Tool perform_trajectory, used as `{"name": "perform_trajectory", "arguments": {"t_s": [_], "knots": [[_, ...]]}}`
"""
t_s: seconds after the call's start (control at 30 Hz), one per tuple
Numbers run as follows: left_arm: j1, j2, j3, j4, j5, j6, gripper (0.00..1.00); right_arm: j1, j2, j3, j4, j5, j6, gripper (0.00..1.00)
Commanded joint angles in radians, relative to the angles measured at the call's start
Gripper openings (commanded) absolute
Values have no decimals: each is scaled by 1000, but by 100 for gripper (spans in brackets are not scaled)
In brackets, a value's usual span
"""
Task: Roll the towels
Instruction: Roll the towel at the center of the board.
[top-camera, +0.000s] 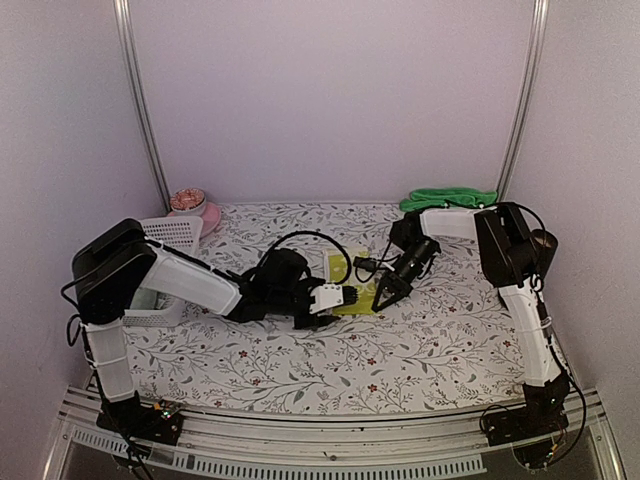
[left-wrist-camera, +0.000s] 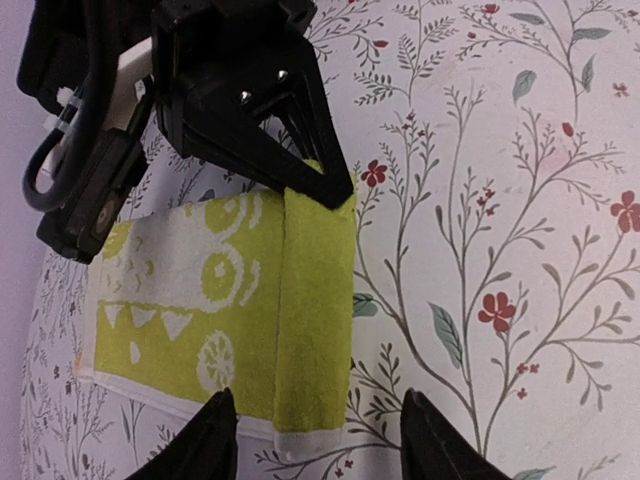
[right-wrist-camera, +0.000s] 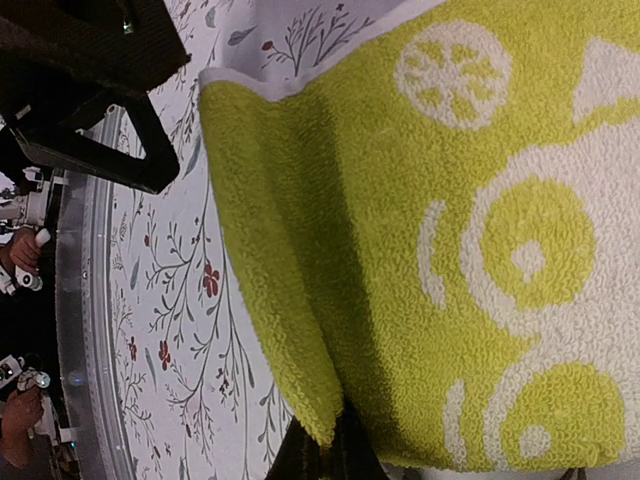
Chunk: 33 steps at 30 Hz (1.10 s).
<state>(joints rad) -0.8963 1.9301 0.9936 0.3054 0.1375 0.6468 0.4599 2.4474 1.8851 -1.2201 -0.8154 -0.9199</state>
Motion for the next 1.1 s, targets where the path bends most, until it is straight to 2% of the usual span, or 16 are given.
{"name": "perform_trajectory", "arguments": {"t_s": [0.0, 0.13, 0.33, 0.47, 0.57, 0.97, 1.07], "knots": [[-28, 25, -1, 23, -17, 97, 53, -19, 52, 25, -27, 30, 37, 4], [-39, 75, 49, -47, -12, 136, 46, -20, 50, 26, -27, 31, 39, 4], [-44, 97, 67, -59, -28, 154, 40, -21, 54, 25, -28, 29, 41, 4], [-45, 120, 76, -41, -72, 153, 42, -21, 56, 25, -26, 27, 41, 4], [-47, 125, 60, -3, -95, 153, 48, -20, 58, 25, -26, 27, 41, 4], [-54, 176, 109, -108, -156, 166, 45, -21, 60, 26, -23, 30, 41, 4], [-58, 153, 79, -67, -170, 160, 48, -21, 63, 26, -21, 30, 44, 4]]}}
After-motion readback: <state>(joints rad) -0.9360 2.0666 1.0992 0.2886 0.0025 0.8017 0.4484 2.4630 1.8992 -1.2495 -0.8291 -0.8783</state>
